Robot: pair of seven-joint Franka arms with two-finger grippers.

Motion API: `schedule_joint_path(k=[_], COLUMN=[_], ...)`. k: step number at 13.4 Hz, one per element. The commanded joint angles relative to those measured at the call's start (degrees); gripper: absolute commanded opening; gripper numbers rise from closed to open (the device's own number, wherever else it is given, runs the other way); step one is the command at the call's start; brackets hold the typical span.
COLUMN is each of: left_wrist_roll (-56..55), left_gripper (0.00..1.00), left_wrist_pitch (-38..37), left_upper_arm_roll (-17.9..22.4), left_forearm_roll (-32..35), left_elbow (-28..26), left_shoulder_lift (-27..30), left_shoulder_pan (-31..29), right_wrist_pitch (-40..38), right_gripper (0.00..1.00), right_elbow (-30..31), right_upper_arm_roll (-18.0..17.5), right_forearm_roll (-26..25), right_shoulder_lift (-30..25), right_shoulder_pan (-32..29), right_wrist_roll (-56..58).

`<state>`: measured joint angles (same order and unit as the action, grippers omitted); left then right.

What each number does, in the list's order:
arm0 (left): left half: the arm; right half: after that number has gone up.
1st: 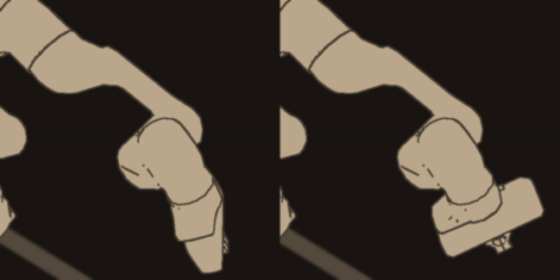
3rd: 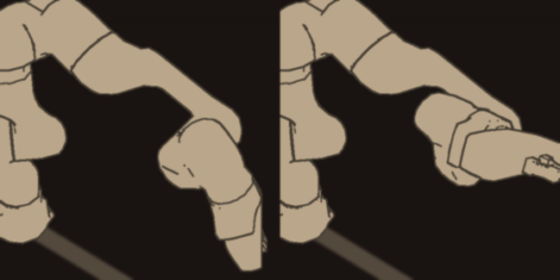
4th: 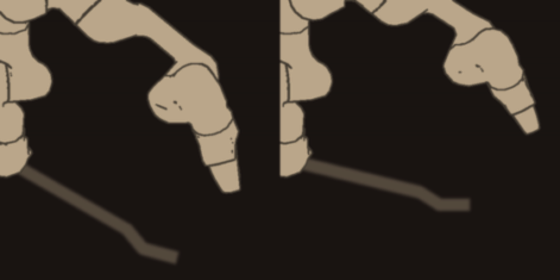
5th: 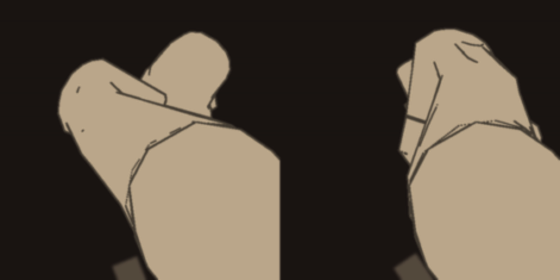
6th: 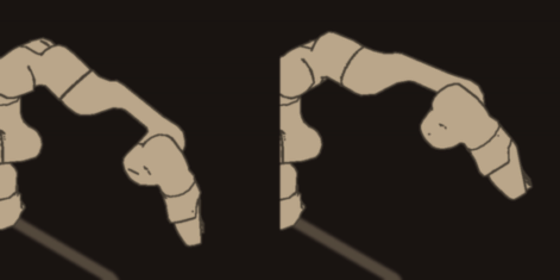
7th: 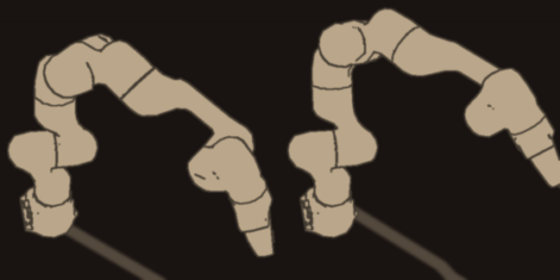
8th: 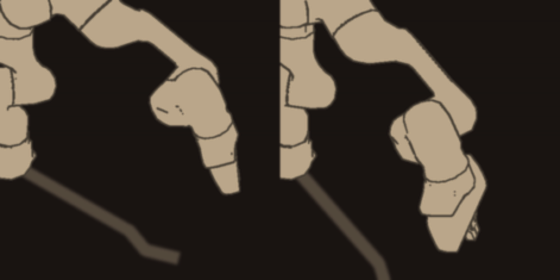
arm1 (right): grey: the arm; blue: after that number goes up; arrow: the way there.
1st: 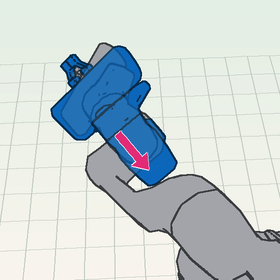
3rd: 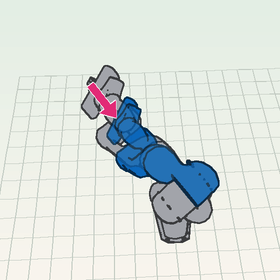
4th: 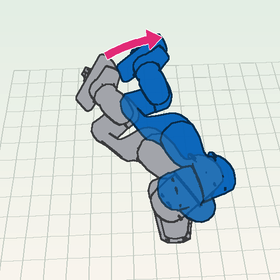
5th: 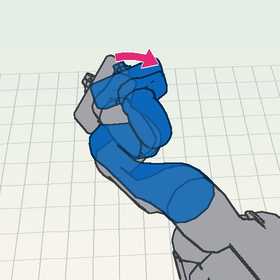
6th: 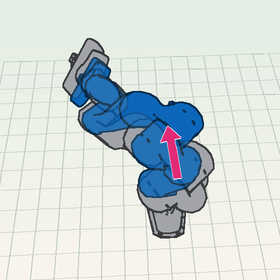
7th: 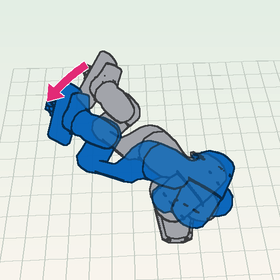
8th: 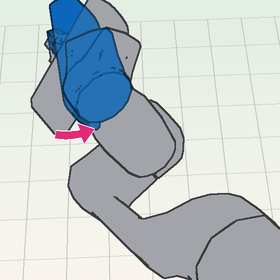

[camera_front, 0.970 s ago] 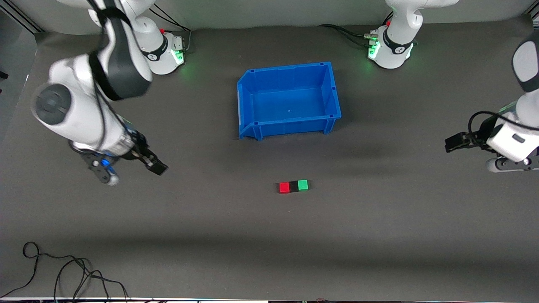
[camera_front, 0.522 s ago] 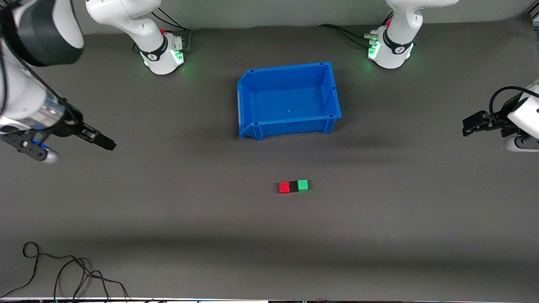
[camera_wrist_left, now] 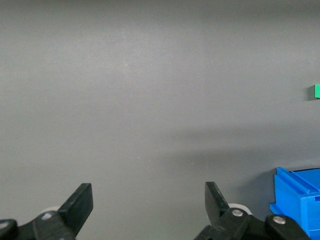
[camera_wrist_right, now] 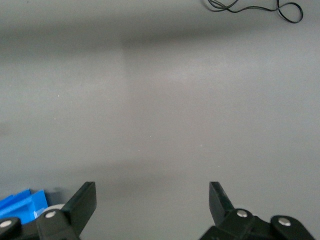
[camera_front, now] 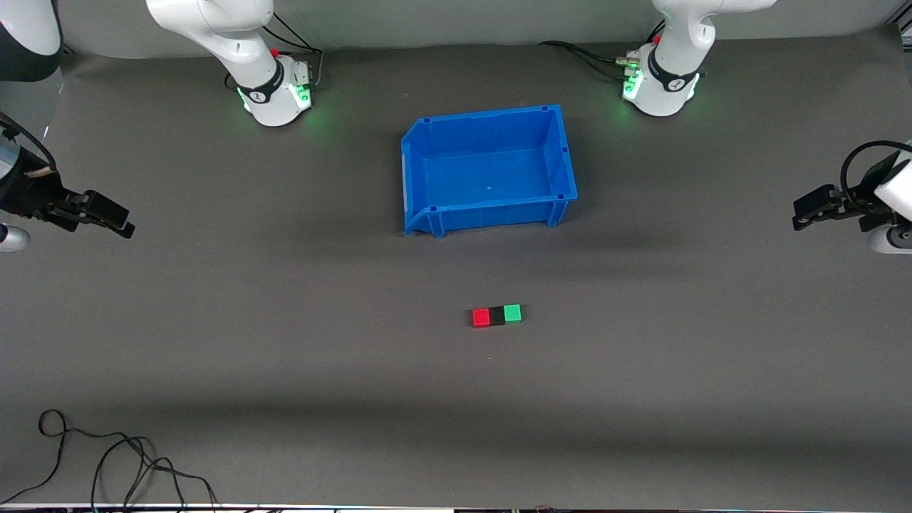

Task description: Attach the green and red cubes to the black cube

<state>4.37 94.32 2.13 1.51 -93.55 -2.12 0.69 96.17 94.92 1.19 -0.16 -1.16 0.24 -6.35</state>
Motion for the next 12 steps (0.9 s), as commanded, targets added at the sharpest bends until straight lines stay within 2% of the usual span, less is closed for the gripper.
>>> schedule_joint_path(k=[1, 7, 12], left_wrist_roll=[0.3, 1.2, 1.3], left_gripper=[1.0, 1.0, 1.0], left_wrist_pitch=[-1.9, -4.6, -4.7], left_upper_arm_roll=[-0.1, -0.3, -0.3], left_forearm_roll=[0.4, 0.9, 0.8], left_elbow=[2.1, 4.4, 4.7], left_shoulder_lift=[-0.7, -1.2, -1.2], left_shoulder_pan=[0.3, 0.4, 0.0], right_wrist_pitch=[-3.8, -7.2, -7.3], right_gripper=[1.0, 1.0, 1.0], right_elbow=[-2.7, -3.6, -3.6], right_upper_arm_roll=[-0.8, -0.4, -0.3], right_forearm_roll=[-1.6, -1.9, -1.2], right_shoulder_lift=[0.4, 0.1, 0.0], right_shoulder_pan=[-0.3, -0.1, -0.1], right_wrist_roll=[3.4, 10.5, 8.8])
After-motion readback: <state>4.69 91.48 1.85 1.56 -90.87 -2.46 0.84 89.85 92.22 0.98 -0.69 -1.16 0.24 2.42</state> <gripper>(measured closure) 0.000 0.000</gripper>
